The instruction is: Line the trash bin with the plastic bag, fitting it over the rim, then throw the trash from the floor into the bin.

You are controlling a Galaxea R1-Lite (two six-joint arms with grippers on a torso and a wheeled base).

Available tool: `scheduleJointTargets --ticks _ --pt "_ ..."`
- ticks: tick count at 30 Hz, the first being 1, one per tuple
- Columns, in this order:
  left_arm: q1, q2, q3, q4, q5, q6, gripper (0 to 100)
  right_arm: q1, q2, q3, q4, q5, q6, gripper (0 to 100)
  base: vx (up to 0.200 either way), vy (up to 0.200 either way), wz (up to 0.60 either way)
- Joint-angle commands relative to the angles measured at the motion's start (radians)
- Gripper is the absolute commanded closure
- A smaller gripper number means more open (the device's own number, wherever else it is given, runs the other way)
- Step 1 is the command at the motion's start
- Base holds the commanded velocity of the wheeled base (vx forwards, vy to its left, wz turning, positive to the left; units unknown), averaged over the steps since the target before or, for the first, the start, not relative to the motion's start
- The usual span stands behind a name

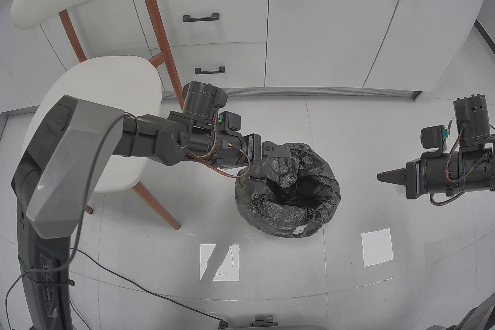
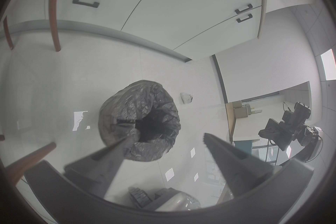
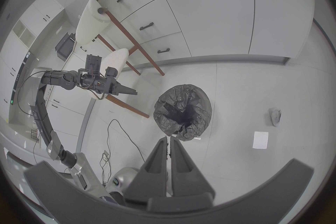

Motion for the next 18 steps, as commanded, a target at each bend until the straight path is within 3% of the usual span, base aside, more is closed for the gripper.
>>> scheduleJointTargets --ticks 1,6,10,11,12,13,18 --pt "0.001 0.054 0.0 0.004 -0.138 0.001 0 0.007 0.019 0.0 -0.001 0.001 0.002 100 0.0 0.0 0.0" --pt "0.004 0.047 -0.001 0.004 -0.145 0.002 0 0.009 0.019 -0.001 -0.001 0.001 0.002 100 0.0 0.0 0.0" --pt "-0.02 -0.018 0.011 -0.001 -0.063 -0.007 0 0.01 0.016 -0.001 -0.001 0.001 0.005 100 0.0 0.0 0.0" --pt "-0.034 -0.068 0.042 0.005 0.036 -0.021 0 0.01 0.012 -0.001 -0.001 -0.001 0.005 100 0.0 0.0 0.0" --pt "-0.035 -0.073 0.045 0.005 0.043 -0.022 0 0.01 0.012 -0.001 -0.001 -0.001 0.005 100 0.0 0.0 0.0" --pt "-0.045 -0.131 0.097 0.004 0.118 -0.047 0 0.01 0.009 -0.001 0.0 -0.001 0.005 100 0.0 0.0 0.0" --pt "-0.04 -0.257 0.246 -0.013 0.22 -0.047 0 0.01 0.01 0.011 0.0 0.001 0.007 100 0.0 0.0 0.0"
